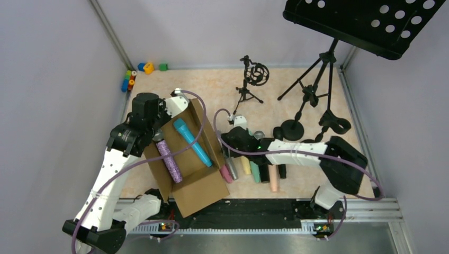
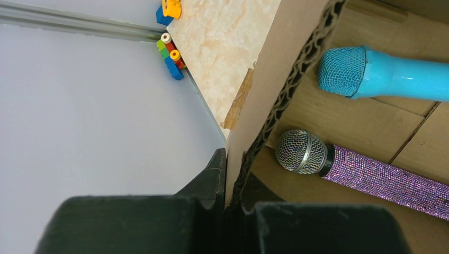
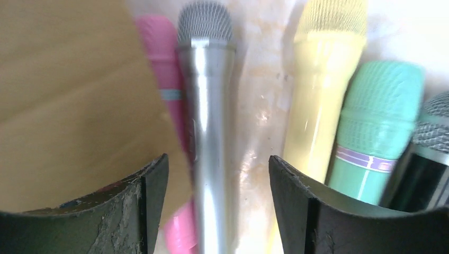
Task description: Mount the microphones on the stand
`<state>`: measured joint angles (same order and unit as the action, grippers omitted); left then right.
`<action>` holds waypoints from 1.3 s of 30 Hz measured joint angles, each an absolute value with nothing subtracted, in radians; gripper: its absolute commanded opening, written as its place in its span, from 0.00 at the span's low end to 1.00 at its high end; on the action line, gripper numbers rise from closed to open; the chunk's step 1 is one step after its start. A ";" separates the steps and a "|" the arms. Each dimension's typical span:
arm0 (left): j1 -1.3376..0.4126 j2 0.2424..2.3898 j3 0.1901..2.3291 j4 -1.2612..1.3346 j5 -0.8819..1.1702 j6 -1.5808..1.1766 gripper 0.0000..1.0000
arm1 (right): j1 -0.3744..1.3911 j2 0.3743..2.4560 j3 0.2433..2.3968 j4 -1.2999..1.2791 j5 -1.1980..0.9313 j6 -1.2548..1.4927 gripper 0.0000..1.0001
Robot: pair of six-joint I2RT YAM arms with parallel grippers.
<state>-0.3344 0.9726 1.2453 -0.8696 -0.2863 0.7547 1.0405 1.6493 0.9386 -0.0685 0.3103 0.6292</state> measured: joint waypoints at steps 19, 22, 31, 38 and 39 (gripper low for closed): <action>-0.334 0.973 1.245 -0.870 -0.285 0.754 0.00 | 1.299 1.419 1.155 0.000 0.386 0.501 0.62; -0.334 0.973 1.245 -0.870 -0.284 0.754 0.00 | 1.308 1.528 1.153 0.037 0.375 0.476 0.66; -0.334 0.973 1.246 -0.881 -0.282 0.754 0.00 | 1.301 1.821 1.242 0.090 0.394 0.377 0.70; -0.332 0.971 1.259 -0.891 -0.272 0.746 0.00 | 1.271 1.935 1.368 0.133 0.460 0.296 0.68; -0.332 0.971 1.259 -0.892 -0.272 0.746 0.00 | 1.269 1.951 1.378 0.135 0.472 0.285 0.67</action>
<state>-0.3325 0.9707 1.2591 -0.8925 -0.2718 0.7460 1.2686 1.9514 1.3785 0.1352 0.4725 0.2848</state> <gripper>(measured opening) 0.044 0.693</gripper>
